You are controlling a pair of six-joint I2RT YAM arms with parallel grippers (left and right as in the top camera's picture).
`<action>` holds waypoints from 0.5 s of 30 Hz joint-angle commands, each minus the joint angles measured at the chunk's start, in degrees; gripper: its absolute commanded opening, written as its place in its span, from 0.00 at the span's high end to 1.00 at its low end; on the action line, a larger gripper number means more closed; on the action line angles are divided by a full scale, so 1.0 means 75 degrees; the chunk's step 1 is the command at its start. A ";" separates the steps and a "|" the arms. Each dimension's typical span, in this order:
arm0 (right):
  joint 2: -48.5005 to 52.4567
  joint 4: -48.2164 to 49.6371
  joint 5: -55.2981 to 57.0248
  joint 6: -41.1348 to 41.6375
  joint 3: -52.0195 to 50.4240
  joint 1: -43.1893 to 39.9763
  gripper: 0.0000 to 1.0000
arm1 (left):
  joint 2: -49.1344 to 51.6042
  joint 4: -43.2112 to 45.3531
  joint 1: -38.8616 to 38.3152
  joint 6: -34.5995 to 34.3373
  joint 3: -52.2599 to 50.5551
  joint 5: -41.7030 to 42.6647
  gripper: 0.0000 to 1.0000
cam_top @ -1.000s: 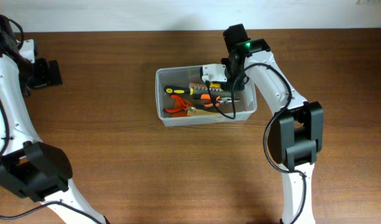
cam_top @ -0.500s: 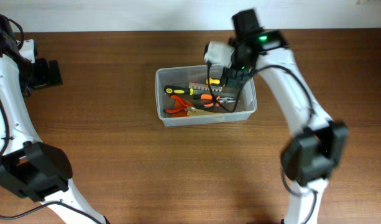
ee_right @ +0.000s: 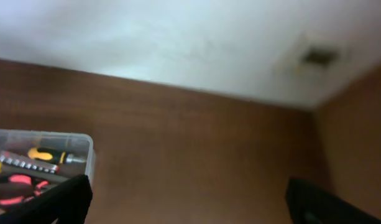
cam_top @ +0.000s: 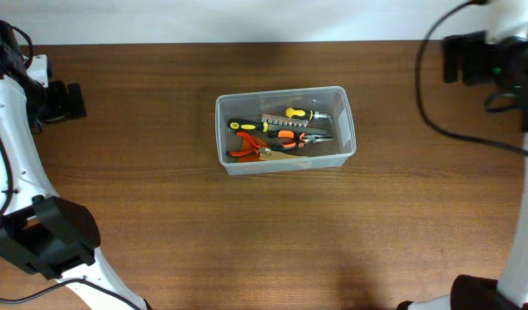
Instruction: Pack container
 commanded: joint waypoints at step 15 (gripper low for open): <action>0.3270 -0.0210 -0.1842 0.2958 -0.1454 -0.0020 0.96 | -0.0047 0.0504 0.0038 -0.0096 -0.0020 0.1233 0.01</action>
